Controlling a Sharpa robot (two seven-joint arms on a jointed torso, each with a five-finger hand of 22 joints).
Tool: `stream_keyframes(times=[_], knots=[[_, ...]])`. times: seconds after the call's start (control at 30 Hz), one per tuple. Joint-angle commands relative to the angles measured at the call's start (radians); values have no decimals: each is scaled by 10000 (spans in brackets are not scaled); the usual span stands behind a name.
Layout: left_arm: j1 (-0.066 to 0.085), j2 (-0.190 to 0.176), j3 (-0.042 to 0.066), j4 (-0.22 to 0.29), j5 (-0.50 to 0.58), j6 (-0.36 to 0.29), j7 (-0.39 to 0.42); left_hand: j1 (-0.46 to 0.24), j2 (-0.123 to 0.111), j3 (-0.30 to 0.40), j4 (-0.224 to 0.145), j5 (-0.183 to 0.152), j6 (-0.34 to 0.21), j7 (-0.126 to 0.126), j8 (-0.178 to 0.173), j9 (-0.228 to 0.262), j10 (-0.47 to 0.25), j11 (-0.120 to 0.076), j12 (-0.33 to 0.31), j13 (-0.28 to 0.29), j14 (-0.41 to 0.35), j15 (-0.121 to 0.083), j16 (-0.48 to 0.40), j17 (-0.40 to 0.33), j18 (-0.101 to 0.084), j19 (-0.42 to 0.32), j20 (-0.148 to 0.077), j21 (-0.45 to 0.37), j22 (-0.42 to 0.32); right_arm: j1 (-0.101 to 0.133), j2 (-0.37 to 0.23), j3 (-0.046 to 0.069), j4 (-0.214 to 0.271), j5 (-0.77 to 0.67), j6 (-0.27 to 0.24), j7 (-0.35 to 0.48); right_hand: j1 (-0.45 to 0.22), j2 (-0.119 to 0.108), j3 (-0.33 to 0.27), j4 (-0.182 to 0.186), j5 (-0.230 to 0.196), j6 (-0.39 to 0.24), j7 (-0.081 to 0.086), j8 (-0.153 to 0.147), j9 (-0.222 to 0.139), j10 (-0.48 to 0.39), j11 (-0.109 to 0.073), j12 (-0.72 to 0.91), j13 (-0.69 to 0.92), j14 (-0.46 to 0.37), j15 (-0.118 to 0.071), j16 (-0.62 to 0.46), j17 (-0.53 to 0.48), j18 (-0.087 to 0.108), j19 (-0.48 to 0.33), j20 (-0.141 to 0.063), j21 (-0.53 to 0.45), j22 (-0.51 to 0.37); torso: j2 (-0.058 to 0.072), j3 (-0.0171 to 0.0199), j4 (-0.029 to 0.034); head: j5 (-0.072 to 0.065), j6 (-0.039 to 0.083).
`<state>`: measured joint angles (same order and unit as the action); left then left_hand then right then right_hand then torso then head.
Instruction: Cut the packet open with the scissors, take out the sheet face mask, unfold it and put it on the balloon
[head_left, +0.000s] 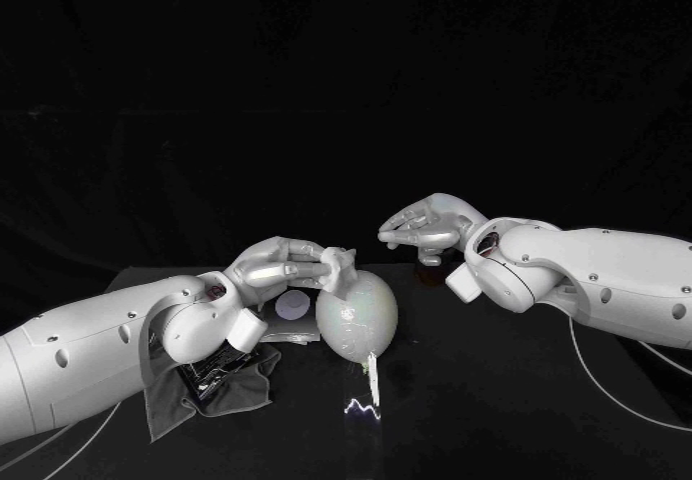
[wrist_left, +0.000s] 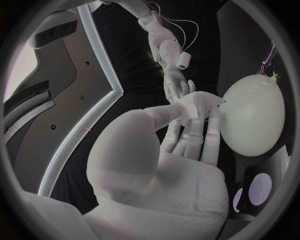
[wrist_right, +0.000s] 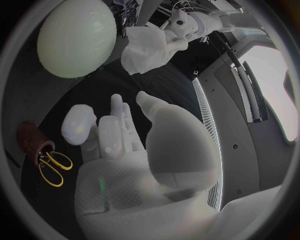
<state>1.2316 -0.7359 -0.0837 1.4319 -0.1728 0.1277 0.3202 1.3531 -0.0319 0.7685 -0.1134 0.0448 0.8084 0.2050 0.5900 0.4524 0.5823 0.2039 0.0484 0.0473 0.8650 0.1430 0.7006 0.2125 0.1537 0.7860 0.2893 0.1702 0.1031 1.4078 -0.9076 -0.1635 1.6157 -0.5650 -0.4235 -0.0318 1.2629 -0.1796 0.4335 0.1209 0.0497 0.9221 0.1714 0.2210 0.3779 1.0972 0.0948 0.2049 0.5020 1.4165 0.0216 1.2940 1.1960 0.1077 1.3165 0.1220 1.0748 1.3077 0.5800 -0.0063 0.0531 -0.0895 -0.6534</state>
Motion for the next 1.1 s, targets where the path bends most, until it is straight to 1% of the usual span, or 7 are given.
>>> stream_keyframes(times=[0.03, 0.57, 0.8, 0.87, 0.93, 1.0, 1.1], knots=[[17, -15, 17, 61, -654, 253, 471, 0, 101, -32, -31, 31, 35, -227, 11, 684, -228, -18, -23, 3, -193, -25, -103, -42, 43, -136, -17, 12, -7, -39, 25, -21, -37, 601, 739, 429, -77, -167, -145, 123, -10, -14, 65, -101, -25, -62, 84, -261, -321, 179, 28, 157, 154, -99, 187, 32, 255, 700, -1, -2, 7, -37, 19], [26, -300, 36, 326, -2326, -144, 1166, -15, 295, -144, 59, 27, -109, -405, -32, 631, -864, -120, -52, -26, -400, -116, -164, -99, 16, -232, -23, -5, -24, -146, 35, -79, 90, 1079, 1218, 636, -43, -255, -938, 337, -10, -111, 125, -350, -70, 124, 156, -745, -1282, 345, 93, 389, 337, -153, 430, 100, 564, 841, -4, -8, 3, -131, 22], [28, -380, 39, 459, -2481, -79, 1185, 0, 312, -152, 51, 26, -109, -429, -25, 631, -862, -100, -46, -23, -392, -108, -154, -98, 17, -233, -25, -2, -22, -164, 152, -84, 71, -1008, 455, 1516, 1059, -103, -794, -246, 2, 59, -295, -370, -56, 2113, -392, 418, -901, 754, -311, 1124, 1239, -460, 1224, -171, 2181, 1534, 3, 0, 3, -152, 28], [28, -392, 40, 473, -2496, -72, 1181, 3, 315, -154, 49, 26, -109, -433, -23, 631, -858, -95, -44, -22, -390, -105, -152, -98, 17, -234, -25, -1, -22, -168, 160, -84, 84, -1754, 352, 1636, 1234, -124, -889, -475, 62, 325, -419, -364, -69, 2530, -554, 1944, 369, 961, -503, 1519, 1739, -591, 1516, -451, 2818, 1822, 1, 3, 8, -139, 16], [28, -405, 40, 484, -2508, -68, 1175, 11, 320, -162, 41, 26, -110, -424, -18, 632, -861, -77, -41, -20, -387, -88, -147, -98, 18, -235, -26, 2, -21, -171, 151, -82, 121, -2690, 239, 1755, 1259, 75, -784, -685, 38, 482, -392, -594, -220, 2335, -452, 6976, 5010, 1212, -477, 2077, 2524, -702, 1741, -509, 3356, 2087, 1, 6, 10, -108, 8], [28, -414, 40, 490, -2514, -61, 1169, 17, 323, -169, 35, 26, -112, -420, -15, 632, -854, -61, -38, -19, -386, -74, -143, -98, 19, -236, -27, 4, -20, -174, 125, -80, 180, -3573, 137, 1851, 1453, 169, -475, -1009, -28, 465, -401, -815, -334, 2847, -518, 9924, 7584, 1435, -524, 2562, 3368, -787, 1915, -432, 3743, 2249, 2, 6, 9, -102, 4], [28, -429, 41, 493, -2520, -39, 1155, 27, 332, -177, 27, 27, -114, -405, -8, 634, -851, -39, -36, -17, -385, -56, -138, -99, 20, -232, -27, 11, -17, -178, 84, -73, 289, -4962, 64, 1985, 1627, 123, -309, -1252, 9, 397, -516, -916, -377, 3289, -634, 11031, 8514, 1539, -531, 2760, 3732, -819, 1979, -439, 3878, 2294, 1, 4, 0, -79, -11]])
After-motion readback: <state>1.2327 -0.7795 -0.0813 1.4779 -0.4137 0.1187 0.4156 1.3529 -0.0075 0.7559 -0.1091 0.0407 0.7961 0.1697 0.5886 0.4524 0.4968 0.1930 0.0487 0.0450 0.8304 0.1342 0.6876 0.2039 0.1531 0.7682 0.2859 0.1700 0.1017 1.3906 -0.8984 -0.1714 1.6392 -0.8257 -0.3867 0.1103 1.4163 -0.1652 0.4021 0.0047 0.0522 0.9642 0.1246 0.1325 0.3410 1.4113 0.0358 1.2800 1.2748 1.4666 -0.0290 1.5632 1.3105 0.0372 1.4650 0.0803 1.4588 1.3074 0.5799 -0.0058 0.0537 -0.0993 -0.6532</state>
